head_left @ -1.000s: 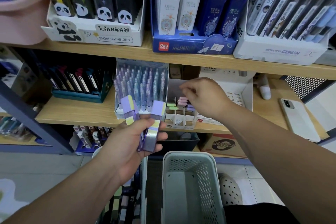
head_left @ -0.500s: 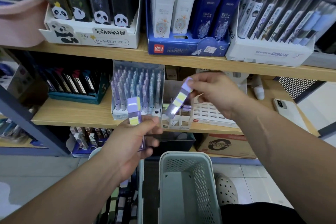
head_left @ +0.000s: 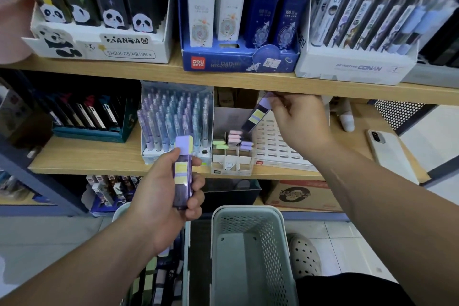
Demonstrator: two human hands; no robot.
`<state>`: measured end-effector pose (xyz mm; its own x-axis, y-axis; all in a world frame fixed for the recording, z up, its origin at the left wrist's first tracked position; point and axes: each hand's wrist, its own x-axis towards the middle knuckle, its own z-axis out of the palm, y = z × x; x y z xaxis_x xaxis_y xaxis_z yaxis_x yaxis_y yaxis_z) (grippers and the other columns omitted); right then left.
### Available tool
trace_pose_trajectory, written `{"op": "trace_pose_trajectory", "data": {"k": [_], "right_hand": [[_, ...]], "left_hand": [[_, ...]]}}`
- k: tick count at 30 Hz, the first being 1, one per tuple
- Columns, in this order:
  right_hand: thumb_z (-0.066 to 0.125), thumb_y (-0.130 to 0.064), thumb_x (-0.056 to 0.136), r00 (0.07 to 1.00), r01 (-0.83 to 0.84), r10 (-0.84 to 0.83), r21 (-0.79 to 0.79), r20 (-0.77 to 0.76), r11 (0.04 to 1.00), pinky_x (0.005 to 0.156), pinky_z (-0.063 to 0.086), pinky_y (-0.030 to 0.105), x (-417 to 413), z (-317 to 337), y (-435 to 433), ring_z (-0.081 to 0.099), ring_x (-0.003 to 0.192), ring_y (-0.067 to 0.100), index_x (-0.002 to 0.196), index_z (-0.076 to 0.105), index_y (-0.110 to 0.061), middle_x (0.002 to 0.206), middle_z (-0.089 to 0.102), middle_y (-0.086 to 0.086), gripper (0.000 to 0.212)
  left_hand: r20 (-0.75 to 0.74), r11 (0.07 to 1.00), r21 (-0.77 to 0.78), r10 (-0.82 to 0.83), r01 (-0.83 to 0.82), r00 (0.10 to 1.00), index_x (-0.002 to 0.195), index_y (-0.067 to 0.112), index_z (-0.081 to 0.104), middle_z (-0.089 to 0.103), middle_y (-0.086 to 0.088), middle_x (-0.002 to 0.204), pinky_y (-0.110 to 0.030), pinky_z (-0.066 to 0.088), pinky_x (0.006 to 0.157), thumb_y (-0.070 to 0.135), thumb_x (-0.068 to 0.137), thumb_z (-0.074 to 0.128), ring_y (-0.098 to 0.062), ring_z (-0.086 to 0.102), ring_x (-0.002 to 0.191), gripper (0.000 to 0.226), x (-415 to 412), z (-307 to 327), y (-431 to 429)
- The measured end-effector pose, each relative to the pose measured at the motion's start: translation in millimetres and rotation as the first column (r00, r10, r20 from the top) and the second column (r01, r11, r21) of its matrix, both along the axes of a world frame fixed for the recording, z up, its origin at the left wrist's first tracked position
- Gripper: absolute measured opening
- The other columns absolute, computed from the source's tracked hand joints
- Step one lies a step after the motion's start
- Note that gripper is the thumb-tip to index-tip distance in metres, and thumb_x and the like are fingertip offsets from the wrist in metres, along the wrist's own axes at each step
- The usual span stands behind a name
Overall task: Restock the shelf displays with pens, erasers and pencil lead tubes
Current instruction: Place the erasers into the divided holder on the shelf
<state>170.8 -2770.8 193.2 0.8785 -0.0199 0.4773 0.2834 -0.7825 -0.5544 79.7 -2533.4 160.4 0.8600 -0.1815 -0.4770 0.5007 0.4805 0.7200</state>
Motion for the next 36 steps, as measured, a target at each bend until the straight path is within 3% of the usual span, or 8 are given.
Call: {"op": "trace_pose_trajectory", "data": {"k": [6, 11, 20, 26, 29, 31, 33, 36], "right_hand": [[0.058, -0.015, 0.096, 0.999, -0.039, 0.039, -0.145, -0.006, 0.989, 0.063, 0.032, 0.003, -1, -5, 1, 0.055, 0.067, 0.002, 0.089, 0.073, -0.02, 0.066, 0.057, -0.018, 0.017], [0.066, -0.022, 0.096, 0.982, -0.147, 0.104, -0.287, -0.16, 0.946, 0.082, 0.051, 0.033, 2, -22, 1, 0.063, 0.092, 0.019, 0.104, 0.079, -0.021, 0.101, 0.071, 0.0, 0.015], [0.067, -0.026, 0.095, 0.958, -0.16, 0.056, -0.363, -0.281, 0.918, 0.078, 0.042, 0.028, 10, -34, 4, 0.057, 0.1, 0.016, 0.104, 0.078, -0.028, 0.102, 0.075, -0.006, 0.014], [0.059, -0.018, 0.098, 0.938, -0.191, 0.06, -0.366, -0.341, 0.911, 0.091, 0.049, 0.032, 9, -32, 6, 0.06, 0.109, 0.02, 0.111, 0.078, -0.024, 0.113, 0.074, -0.005, 0.023], [0.058, -0.021, 0.099, 0.945, -0.136, 0.057, -0.231, -0.321, 0.963, 0.09, 0.051, 0.032, 5, -20, 11, 0.064, 0.104, 0.017, 0.111, 0.076, -0.023, 0.112, 0.074, -0.003, 0.022], [0.063, -0.027, 0.098, 0.913, -0.16, 0.159, 0.03, -0.376, 0.987, 0.085, 0.05, 0.028, -4, -4, 22, 0.066, 0.095, 0.012, 0.104, 0.077, -0.022, 0.101, 0.075, -0.006, 0.016], [0.071, -0.028, 0.093, 0.805, -0.236, 0.37, 0.322, -0.464, 0.917, 0.083, 0.055, 0.028, -16, 9, 36, 0.07, 0.087, 0.01, 0.099, 0.077, -0.021, 0.092, 0.077, -0.003, 0.012], [0.077, -0.017, 0.087, 0.688, -0.343, 0.54, 0.439, -0.485, 0.831, 0.074, 0.056, 0.027, -28, 12, 50, 0.066, 0.075, 0.01, 0.101, 0.077, -0.012, 0.083, 0.074, 0.004, 0.015]], "left_hand": [[0.016, 1.0, -0.026, -0.003, 0.003, 1.0, 0.101, 0.013, 0.055, 0.041, -0.007, 0.065, -0.022, 0.026, 0.043, 0.04, 0.099, 0.037, -0.018, 0.03, 0.044, 0.033, 1, -1, 1], [0.028, 1.0, -0.007, 0.003, -0.003, 1.0, 0.102, 0.013, 0.056, 0.043, -0.009, 0.066, -0.025, 0.028, 0.045, 0.04, 0.1, 0.038, -0.02, 0.034, 0.045, 0.033, 1, -2, 1], [0.031, 1.0, 0.006, -0.003, 0.003, 1.0, 0.102, 0.01, 0.059, 0.046, -0.006, 0.066, -0.026, 0.03, 0.043, 0.036, 0.101, 0.045, -0.018, 0.035, 0.046, 0.03, 1, -1, 2], [0.052, 0.996, 0.09, -0.008, 0.004, 0.999, 0.105, 0.01, 0.07, 0.058, -0.007, 0.072, -0.028, 0.039, 0.044, 0.038, 0.1, 0.049, -0.018, 0.047, 0.051, 0.034, -1, 1, 0], [0.059, 0.995, 0.101, -0.014, 0.008, 0.998, 0.107, 0.012, 0.07, 0.061, -0.008, 0.076, -0.028, 0.042, 0.046, 0.038, 0.099, 0.051, -0.018, 0.051, 0.053, 0.033, 0, 1, -1], [0.07, 0.994, 0.108, -0.015, 0.007, 0.997, 0.108, 0.011, 0.069, 0.063, -0.009, 0.077, -0.028, 0.042, 0.046, 0.038, 0.098, 0.053, -0.018, 0.052, 0.054, 0.032, 0, 2, -3], [0.086, 0.994, 0.114, -0.014, 0.004, 0.996, 0.108, 0.01, 0.067, 0.065, -0.011, 0.077, -0.028, 0.041, 0.045, 0.036, 0.097, 0.056, -0.018, 0.052, 0.052, 0.03, 0, 3, -5], [0.111, 0.992, 0.124, -0.039, 0.025, 0.993, 0.102, 0.01, 0.066, 0.066, -0.013, 0.077, -0.027, 0.038, 0.044, 0.035, 0.094, 0.059, -0.018, 0.05, 0.051, 0.027, -1, 4, -8]]}}
